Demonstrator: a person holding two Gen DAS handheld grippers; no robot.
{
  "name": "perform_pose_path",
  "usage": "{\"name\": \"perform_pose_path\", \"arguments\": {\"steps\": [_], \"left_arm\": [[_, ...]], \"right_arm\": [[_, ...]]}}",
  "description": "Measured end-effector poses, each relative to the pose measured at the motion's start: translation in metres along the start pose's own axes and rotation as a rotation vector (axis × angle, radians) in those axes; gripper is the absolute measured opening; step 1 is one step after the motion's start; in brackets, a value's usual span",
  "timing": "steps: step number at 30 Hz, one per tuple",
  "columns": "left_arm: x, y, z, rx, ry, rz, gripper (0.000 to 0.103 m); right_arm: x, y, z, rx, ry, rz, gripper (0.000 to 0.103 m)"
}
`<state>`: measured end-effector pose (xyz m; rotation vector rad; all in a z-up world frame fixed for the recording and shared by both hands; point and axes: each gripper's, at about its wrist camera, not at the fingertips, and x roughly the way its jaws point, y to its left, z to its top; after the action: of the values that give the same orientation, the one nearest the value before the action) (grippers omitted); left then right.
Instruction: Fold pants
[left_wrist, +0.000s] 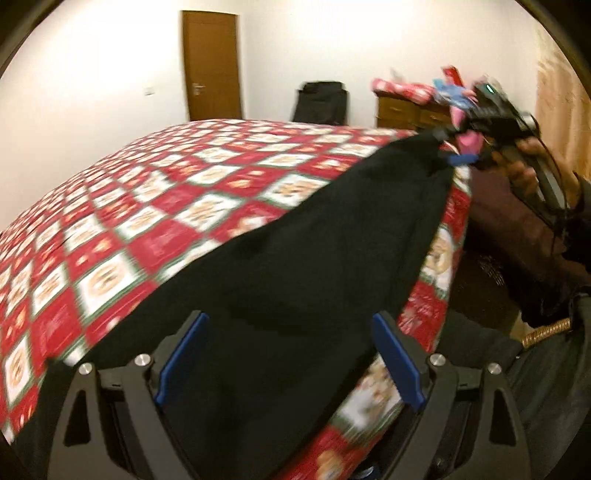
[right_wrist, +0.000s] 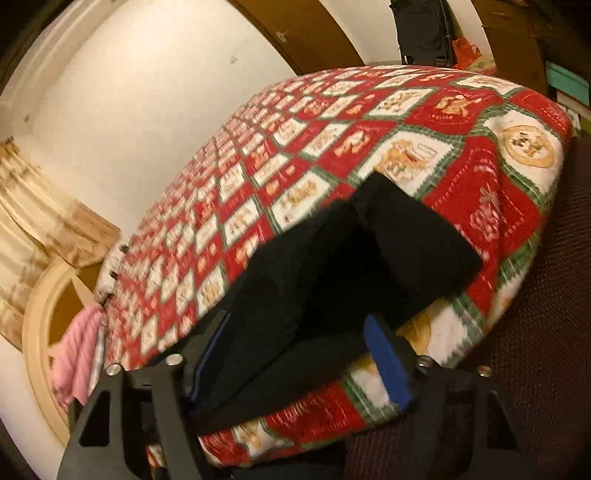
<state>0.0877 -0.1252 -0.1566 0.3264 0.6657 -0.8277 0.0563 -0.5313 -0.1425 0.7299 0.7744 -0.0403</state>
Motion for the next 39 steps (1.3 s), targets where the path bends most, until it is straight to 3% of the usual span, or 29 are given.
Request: {"name": "perform_pose_path", "arguments": {"steps": [3,5,7,10,14,17,21,25,28,32,38,39], "left_arm": [[0.018,-0.021,0.008,0.071,0.025,-0.046,0.085],[0.030,-0.029,0.010,0.085,0.047,-0.072,0.083],[0.043,-0.034,0.011,0.079,0.072,-0.107,0.078],[0.060,-0.039,0.006,0.067,0.111,-0.108,0.076],[0.055,-0.040,0.004,0.052,0.098,-0.111,0.076],[0.054,-0.040,0.004,0.037,0.100,-0.113,0.076],[0.057,-0.046,0.006,0.070,0.113,-0.095,0.076],[0.058,-0.045,0.006,0.089,0.125,-0.097,0.074],[0.059,-0.043,0.008,0.077,0.126,-0.101,0.068],[0.058,-0.039,0.011,0.057,0.137,-0.119,0.057],[0.059,-0.040,0.010,0.057,0.142,-0.144,0.057],[0.058,-0.040,0.010,0.057,0.142,-0.147,0.057]], "right_arm": [[0.004,0.001,0.006,-0.001,-0.020,0.007,0.062],[0.013,-0.005,0.013,0.030,-0.022,-0.001,0.045],[0.016,-0.013,0.019,0.057,-0.042,-0.003,0.021],[0.016,-0.013,0.033,0.044,-0.064,0.012,0.014],[-0.008,0.030,0.048,-0.123,-0.145,0.115,0.011],[-0.021,0.037,0.047,-0.181,-0.165,0.095,0.010],[-0.015,-0.007,0.033,-0.113,-0.108,-0.027,0.011],[-0.021,-0.046,0.010,-0.029,-0.068,-0.024,0.011],[-0.024,-0.046,0.003,-0.059,-0.081,-0.042,0.011],[-0.018,-0.045,0.018,-0.046,-0.103,-0.032,0.011],[-0.020,-0.032,0.032,-0.063,-0.161,0.010,0.011],[-0.019,-0.034,0.032,-0.055,-0.149,-0.018,0.011]]}}
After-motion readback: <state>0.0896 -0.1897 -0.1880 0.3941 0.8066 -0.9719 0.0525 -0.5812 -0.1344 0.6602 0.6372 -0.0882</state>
